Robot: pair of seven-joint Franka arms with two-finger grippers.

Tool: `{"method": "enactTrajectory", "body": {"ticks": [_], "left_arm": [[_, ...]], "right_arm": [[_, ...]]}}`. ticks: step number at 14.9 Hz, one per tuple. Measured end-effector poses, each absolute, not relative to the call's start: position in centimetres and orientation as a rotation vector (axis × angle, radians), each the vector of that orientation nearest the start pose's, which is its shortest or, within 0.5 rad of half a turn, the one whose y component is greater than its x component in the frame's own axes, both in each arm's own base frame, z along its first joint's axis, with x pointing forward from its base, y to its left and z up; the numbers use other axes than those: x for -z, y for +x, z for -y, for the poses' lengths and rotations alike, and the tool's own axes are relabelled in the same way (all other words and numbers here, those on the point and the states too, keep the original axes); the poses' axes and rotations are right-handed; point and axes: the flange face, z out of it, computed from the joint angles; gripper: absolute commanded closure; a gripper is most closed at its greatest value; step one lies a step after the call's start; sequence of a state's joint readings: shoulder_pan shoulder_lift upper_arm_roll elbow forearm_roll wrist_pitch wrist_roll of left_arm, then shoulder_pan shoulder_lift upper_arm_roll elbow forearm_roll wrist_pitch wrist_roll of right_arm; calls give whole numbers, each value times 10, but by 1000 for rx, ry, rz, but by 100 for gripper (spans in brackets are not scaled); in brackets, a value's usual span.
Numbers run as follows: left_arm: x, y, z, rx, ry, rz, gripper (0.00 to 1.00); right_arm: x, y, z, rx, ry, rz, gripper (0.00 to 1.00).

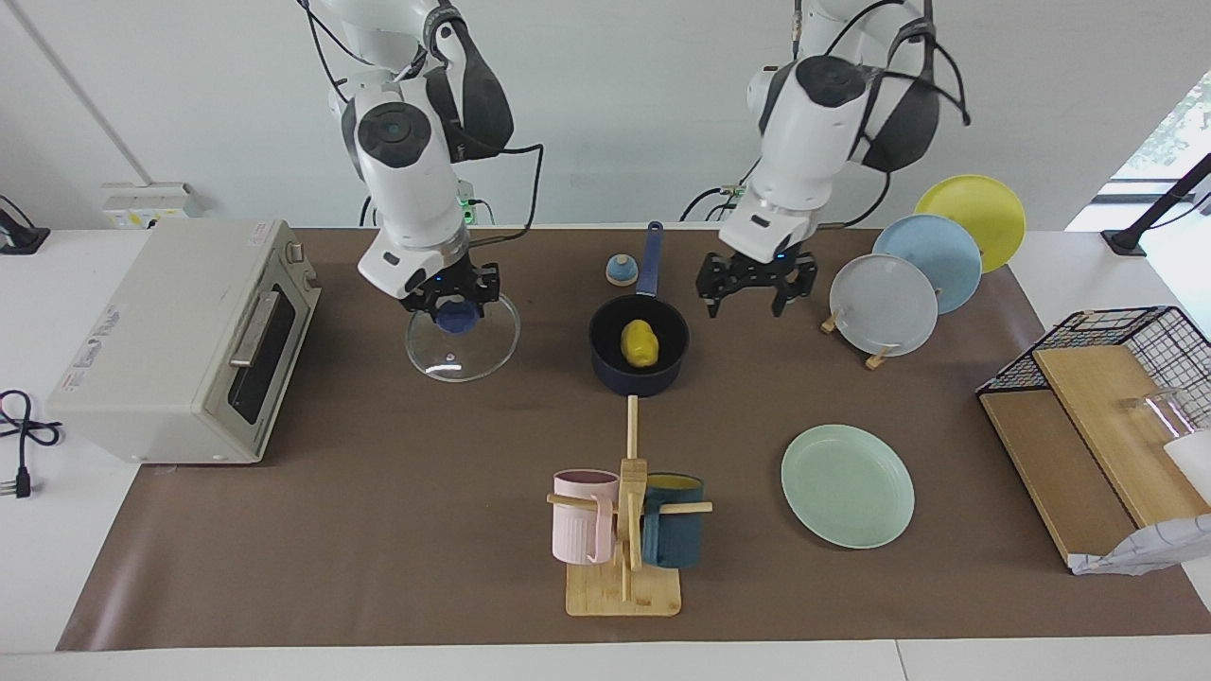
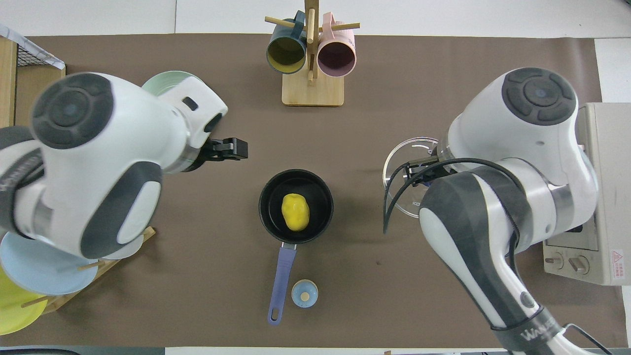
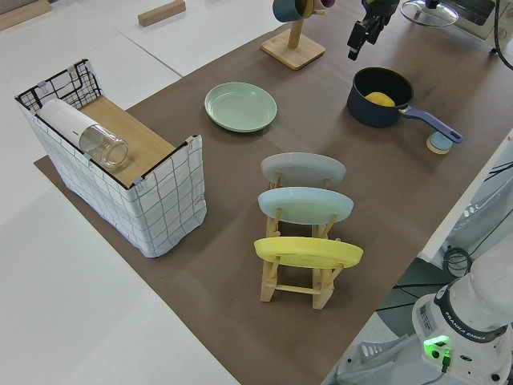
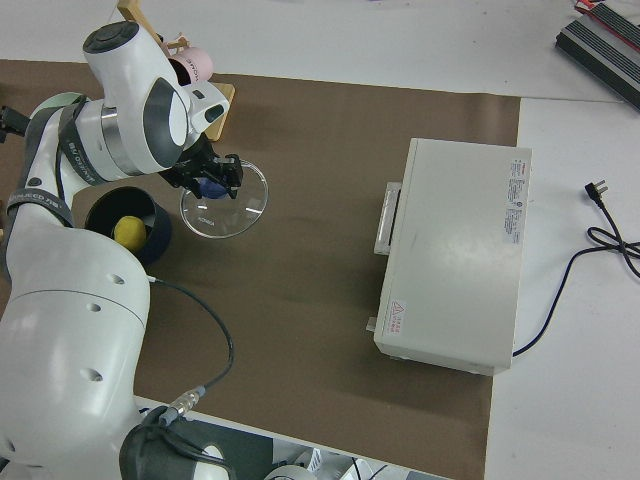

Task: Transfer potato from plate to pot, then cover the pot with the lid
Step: 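Carry the glass lid over the pot with the right gripper while the left gripper withdraws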

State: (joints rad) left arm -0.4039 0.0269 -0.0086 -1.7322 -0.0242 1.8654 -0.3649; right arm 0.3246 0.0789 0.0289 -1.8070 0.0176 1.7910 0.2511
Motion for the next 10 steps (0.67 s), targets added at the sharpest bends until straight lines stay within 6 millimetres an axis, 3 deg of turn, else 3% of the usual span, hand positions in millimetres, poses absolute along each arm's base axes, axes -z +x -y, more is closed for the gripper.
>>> {"method": "enactTrajectory", "body": {"ticks": [3,5,8,10], "left_arm": [[-603,546,146,135,-3178,-144,0],[-608,549,106,84,-3167,-175,0],[-607,547,96,12,-3162,-177,0],[-621,543,95,-9,-3160,-179,0]], "right_arm": [[-491,520,-286,-70,-3115,51,100],[-489,513,-336,-41,-3104,20,100],[-475,511,-382,-48,-3105,13,100],[-458,498,-412,-60,-3125,16,100]]}}
